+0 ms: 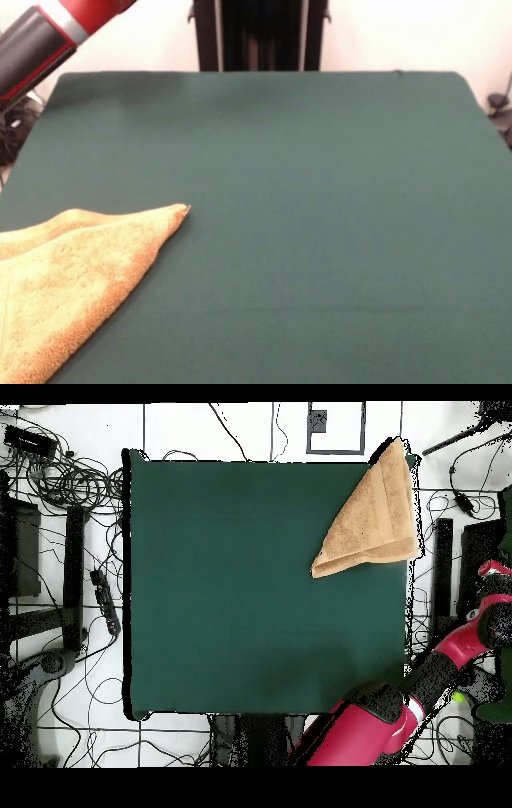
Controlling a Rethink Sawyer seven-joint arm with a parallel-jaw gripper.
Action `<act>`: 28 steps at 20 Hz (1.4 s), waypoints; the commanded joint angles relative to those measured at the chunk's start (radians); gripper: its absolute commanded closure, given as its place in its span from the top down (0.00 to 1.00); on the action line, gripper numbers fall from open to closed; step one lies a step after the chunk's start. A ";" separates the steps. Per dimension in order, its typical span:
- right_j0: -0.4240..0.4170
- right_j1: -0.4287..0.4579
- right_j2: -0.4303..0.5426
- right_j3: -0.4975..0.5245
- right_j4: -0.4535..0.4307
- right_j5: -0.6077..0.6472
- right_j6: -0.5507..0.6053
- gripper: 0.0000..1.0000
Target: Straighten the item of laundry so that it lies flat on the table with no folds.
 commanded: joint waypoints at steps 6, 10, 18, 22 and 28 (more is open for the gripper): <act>-0.037 -0.057 -0.069 0.056 -0.008 0.292 0.074 0.00; -0.029 -0.054 -0.063 0.029 -0.005 0.308 0.057 0.00; -0.040 -0.076 -0.055 0.064 -0.004 0.308 0.016 0.00; -0.027 -0.068 -0.062 0.057 0.002 0.389 -0.032 0.00; 0.022 -0.017 -0.074 -0.039 0.001 0.436 0.056 0.00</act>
